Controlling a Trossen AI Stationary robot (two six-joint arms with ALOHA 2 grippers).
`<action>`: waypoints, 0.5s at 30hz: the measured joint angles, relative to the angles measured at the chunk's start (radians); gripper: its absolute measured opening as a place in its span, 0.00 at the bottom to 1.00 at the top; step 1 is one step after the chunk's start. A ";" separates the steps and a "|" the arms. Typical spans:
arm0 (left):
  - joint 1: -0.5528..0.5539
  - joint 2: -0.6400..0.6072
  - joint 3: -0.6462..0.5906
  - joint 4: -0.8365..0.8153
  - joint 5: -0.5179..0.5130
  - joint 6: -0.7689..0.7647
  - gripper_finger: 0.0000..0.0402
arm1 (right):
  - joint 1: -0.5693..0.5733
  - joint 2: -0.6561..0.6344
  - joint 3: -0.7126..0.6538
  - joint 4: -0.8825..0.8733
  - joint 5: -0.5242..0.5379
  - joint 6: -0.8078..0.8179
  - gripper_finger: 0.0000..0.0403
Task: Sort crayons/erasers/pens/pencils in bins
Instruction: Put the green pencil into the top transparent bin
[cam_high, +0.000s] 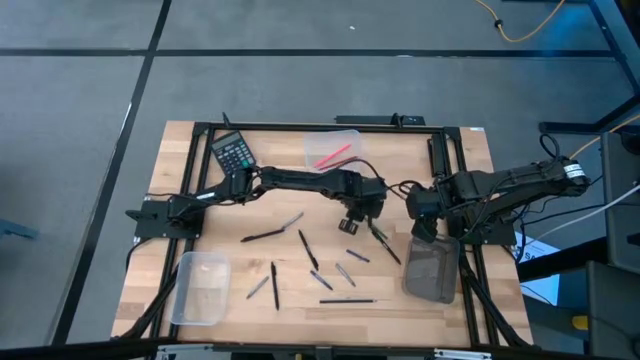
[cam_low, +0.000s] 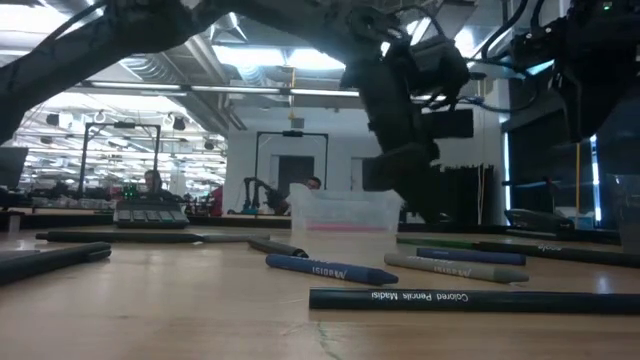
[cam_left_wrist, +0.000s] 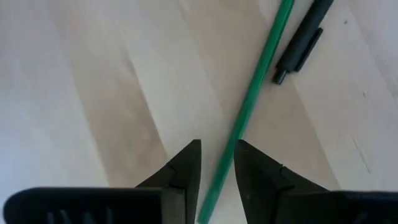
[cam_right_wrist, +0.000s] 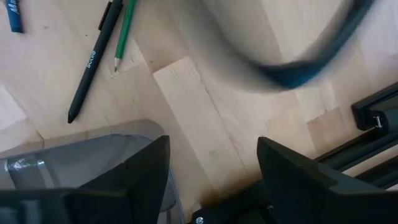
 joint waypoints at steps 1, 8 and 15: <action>0.011 0.007 0.000 -0.011 0.029 -0.004 0.22 | 0.000 0.000 0.000 0.001 0.000 0.000 0.61; 0.049 0.035 0.000 -0.046 0.095 -0.023 0.19 | 0.000 0.000 0.000 0.000 0.000 0.000 0.61; 0.062 0.046 0.003 -0.062 0.097 -0.071 0.13 | 0.000 0.000 0.000 0.002 0.000 0.000 0.61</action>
